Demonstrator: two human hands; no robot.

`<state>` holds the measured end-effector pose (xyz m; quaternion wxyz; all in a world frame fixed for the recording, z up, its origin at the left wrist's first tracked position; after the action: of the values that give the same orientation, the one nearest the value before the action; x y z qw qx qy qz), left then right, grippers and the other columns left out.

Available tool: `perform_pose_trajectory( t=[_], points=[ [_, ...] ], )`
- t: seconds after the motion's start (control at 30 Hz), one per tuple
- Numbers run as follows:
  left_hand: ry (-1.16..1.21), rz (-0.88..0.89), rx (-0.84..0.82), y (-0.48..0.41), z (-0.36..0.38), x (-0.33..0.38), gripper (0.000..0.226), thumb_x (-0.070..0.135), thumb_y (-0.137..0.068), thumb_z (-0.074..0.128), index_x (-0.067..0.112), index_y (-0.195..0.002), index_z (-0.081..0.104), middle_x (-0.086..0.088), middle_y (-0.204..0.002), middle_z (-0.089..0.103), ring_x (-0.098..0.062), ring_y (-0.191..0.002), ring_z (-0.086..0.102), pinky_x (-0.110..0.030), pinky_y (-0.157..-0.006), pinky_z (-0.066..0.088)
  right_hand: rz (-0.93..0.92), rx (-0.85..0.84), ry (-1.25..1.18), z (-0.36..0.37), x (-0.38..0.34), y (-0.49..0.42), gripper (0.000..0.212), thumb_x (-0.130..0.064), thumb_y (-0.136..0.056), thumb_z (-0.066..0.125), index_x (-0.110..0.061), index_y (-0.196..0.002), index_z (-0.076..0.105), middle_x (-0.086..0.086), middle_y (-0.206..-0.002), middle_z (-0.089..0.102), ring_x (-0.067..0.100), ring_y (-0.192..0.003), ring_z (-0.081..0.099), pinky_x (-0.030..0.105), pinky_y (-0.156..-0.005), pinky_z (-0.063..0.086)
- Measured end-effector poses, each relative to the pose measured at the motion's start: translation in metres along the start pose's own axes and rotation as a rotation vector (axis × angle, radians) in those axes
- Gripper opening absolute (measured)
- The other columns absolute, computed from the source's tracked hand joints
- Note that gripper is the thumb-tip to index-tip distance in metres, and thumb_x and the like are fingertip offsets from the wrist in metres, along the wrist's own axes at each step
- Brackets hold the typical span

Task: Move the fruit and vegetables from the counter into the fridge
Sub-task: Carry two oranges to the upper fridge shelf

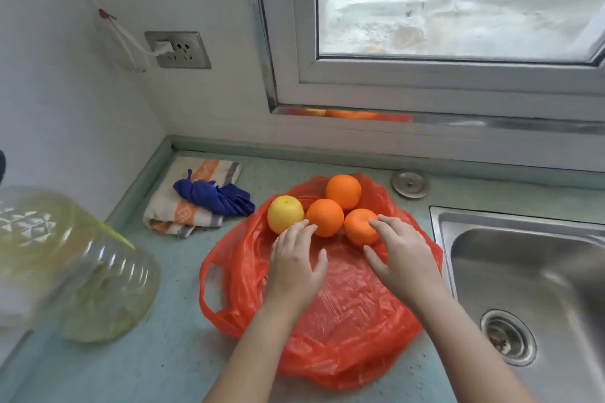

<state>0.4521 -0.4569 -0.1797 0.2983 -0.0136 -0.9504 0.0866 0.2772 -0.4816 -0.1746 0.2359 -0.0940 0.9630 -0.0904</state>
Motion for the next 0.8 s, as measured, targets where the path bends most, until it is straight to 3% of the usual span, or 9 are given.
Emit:
perform_pose_trajectory(
  t=[0.3, 0.47, 0.67, 0.8],
  points=[
    [-0.02, 0.019, -0.131, -0.064, 0.037, -0.022, 0.056, 0.042, -0.079, 0.039, 0.007, -0.119, 0.057, -0.013, -0.128, 0.054, -0.031, -0.119, 0.049, -0.042, -0.098, 0.037, 0.073, -0.077, 0.019, 0.039, 0.023, -0.051, 0.049, -0.023, -0.073, 0.072, -0.008, -0.118, 0.06, 0.013, -0.121, 0.059, 0.032, -0.112, 0.054, 0.045, -0.09, 0.045],
    [0.043, -0.004, -0.163, -0.085, 0.055, -0.028, 0.06, 0.044, -0.077, 0.043, 0.006, -0.122, 0.055, -0.015, -0.129, 0.051, -0.031, -0.12, 0.048, -0.036, -0.099, 0.033, 0.106, -0.159, 0.007, 0.064, 0.028, -0.066, 0.052, -0.026, -0.075, 0.069, -0.011, -0.123, 0.056, 0.01, -0.125, 0.056, 0.03, -0.117, 0.05, 0.043, -0.092, 0.041],
    [0.038, -0.009, -0.171, -0.092, 0.075, -0.034, 0.057, 0.024, -0.071, 0.071, 0.002, -0.121, 0.054, -0.02, -0.128, 0.05, -0.036, -0.118, 0.048, -0.04, -0.1, 0.034, 0.13, -0.213, -0.025, 0.078, 0.038, -0.069, 0.056, -0.031, -0.075, 0.068, -0.014, -0.126, 0.054, 0.007, -0.13, 0.052, 0.026, -0.121, 0.047, 0.04, -0.094, 0.042],
    [0.031, -0.008, -0.193, -0.095, 0.078, -0.032, 0.067, 0.023, -0.075, 0.072, 0.006, -0.133, 0.044, -0.015, -0.139, 0.038, -0.03, -0.129, 0.036, -0.034, -0.106, 0.027, 0.146, -0.222, -0.084, 0.082, 0.042, -0.07, 0.06, -0.032, -0.073, 0.069, -0.015, -0.128, 0.051, 0.006, -0.131, 0.049, 0.025, -0.122, 0.044, 0.04, -0.093, 0.045]
  ],
)
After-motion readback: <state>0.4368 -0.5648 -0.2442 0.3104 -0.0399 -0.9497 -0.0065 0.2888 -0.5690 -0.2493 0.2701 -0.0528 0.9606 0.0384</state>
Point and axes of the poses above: each hand's wrist, its own y-axis away from the middle knuckle, its own z-axis out of the palm, x = y × z, the point moved 2 cm from there along -y, towards the middle knuckle
